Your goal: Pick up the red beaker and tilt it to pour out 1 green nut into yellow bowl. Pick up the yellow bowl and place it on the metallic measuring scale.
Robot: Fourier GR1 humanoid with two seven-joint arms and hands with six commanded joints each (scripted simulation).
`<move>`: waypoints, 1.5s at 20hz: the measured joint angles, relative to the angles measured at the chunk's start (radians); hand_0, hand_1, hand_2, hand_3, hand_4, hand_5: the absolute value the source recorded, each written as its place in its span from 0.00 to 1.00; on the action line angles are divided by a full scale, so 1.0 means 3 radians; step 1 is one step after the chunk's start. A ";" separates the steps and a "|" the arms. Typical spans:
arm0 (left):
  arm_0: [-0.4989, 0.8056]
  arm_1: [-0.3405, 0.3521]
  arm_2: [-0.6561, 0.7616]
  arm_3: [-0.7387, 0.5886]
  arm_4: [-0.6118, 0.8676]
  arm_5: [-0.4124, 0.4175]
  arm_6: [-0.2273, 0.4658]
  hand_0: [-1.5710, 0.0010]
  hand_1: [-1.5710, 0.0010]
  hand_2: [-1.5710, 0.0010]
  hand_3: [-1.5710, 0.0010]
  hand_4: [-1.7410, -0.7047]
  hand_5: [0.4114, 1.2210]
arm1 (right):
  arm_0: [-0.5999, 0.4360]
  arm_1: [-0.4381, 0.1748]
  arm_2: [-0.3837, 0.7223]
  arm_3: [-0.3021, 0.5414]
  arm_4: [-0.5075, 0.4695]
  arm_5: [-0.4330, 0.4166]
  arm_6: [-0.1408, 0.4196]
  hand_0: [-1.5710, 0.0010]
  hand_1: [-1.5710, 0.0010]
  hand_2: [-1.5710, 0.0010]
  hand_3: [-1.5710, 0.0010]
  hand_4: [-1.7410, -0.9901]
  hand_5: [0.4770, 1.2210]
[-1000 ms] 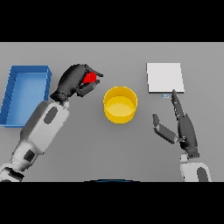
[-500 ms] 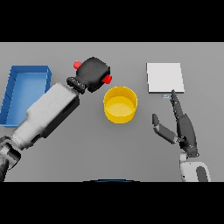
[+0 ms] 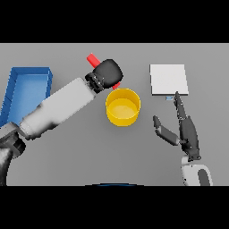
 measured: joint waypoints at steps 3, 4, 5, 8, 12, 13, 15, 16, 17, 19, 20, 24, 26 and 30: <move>-0.0137 -0.0013 -0.0246 0.0067 -0.0147 -0.0082 -0.0019 0.00 0.00 0.00 0.00 0.01 1.00 | 0.0029 -0.0022 0.0027 -0.0028 0.0049 0.0002 -0.0051 1.00 1.00 1.00 1.00 0.74 0.22; -0.0176 -0.0028 -0.0317 0.0128 -0.0179 -0.0056 -0.0061 0.00 0.00 0.00 0.00 0.01 1.00 | 0.0011 0.0007 0.0030 -0.0029 0.0038 -0.0006 -0.0003 1.00 1.00 1.00 1.00 0.75 0.21; -0.0252 -0.0023 -0.0378 0.0153 -0.0211 -0.0055 -0.0108 0.00 0.00 0.00 0.00 0.01 1.00 | 0.0024 0.0016 0.0033 -0.0052 0.0042 -0.0017 0.0025 1.00 1.00 1.00 1.00 0.75 0.21; -0.0353 -0.0076 -0.0657 0.0232 -0.0375 0.0042 -0.0183 0.00 0.00 0.00 0.00 0.01 1.00 | 0.0015 0.0011 0.0011 -0.0049 0.0017 -0.0016 0.0034 1.00 1.00 1.00 1.00 0.76 0.20; -0.0543 -0.0111 -0.0983 0.0288 -0.0558 0.0051 -0.0258 0.00 0.00 0.00 0.00 0.01 1.00 | 0.0005 -0.0007 0.0004 -0.0051 0.0028 -0.0022 -0.0005 1.00 1.00 1.00 1.00 0.78 0.20; -0.0586 -0.0137 -0.1046 0.0328 -0.0585 0.0053 -0.0259 0.00 0.00 0.00 0.00 0.01 1.00 | -0.0001 -0.0022 -0.0003 -0.0042 0.0055 -0.0035 0.0065 1.00 1.00 1.00 1.00 0.78 0.20; -0.0641 -0.0186 -0.1159 0.0409 -0.0620 0.0098 -0.0250 0.00 0.00 0.00 0.00 0.01 1.00 | -0.0036 -0.0036 -0.0010 0.0007 0.0081 -0.0052 0.0022 1.00 1.00 1.00 1.00 0.77 0.21; -0.0649 -0.0210 -0.1231 0.0388 -0.0639 0.0067 -0.0240 0.00 0.00 0.00 0.00 0.01 1.00 | 0.0001 -0.0027 0.0003 -0.0015 0.0073 -0.0044 -0.0033 1.00 1.00 1.00 1.00 0.77 0.21; -0.0689 -0.0224 -0.1282 0.0371 -0.0648 0.0041 -0.0240 0.00 0.00 0.00 0.00 0.02 1.00 | 0.0012 -0.0027 0.0010 -0.0029 0.0107 -0.0066 -0.0023 1.00 1.00 1.00 1.00 0.78 0.22; -0.0788 -0.0280 -0.1382 0.0418 -0.0670 0.0049 -0.0247 0.00 0.00 0.00 0.00 0.02 1.00 | 0.0001 -0.0005 0.0007 -0.0046 0.0069 -0.0053 0.0021 1.00 1.00 1.00 1.00 0.79 0.21; -0.0834 -0.0265 -0.1420 0.0407 -0.0665 0.0028 -0.0271 0.00 0.00 0.00 0.00 0.02 1.00 | -0.0002 -0.0009 0.0011 -0.0076 0.0092 -0.0069 0.0034 1.00 1.00 1.00 1.00 0.78 0.21; -0.1155 -0.0175 -0.1476 0.0517 -0.0600 0.0073 -0.0434 0.00 0.00 0.00 0.00 0.02 1.00 | 0.0007 -0.0008 0.0003 -0.0074 0.0015 -0.0011 0.0031 1.00 1.00 1.00 1.00 0.79 0.22; -0.1380 -0.0132 -0.1493 0.0639 -0.0607 0.0162 -0.0426 0.00 0.00 0.00 0.00 0.02 1.00 | 0.0008 -0.0002 0.0001 -0.0055 -0.0009 0.0000 -0.0044 1.00 1.00 1.00 1.00 0.78 0.24; -0.1754 0.0083 -0.1172 0.1054 -0.0309 0.0371 -0.0318 0.00 0.00 0.00 0.16 0.01 1.00 | 0.0013 -0.0012 0.0032 -0.0007 0.0061 -0.0015 -0.0147 1.00 1.00 1.00 1.00 0.77 0.25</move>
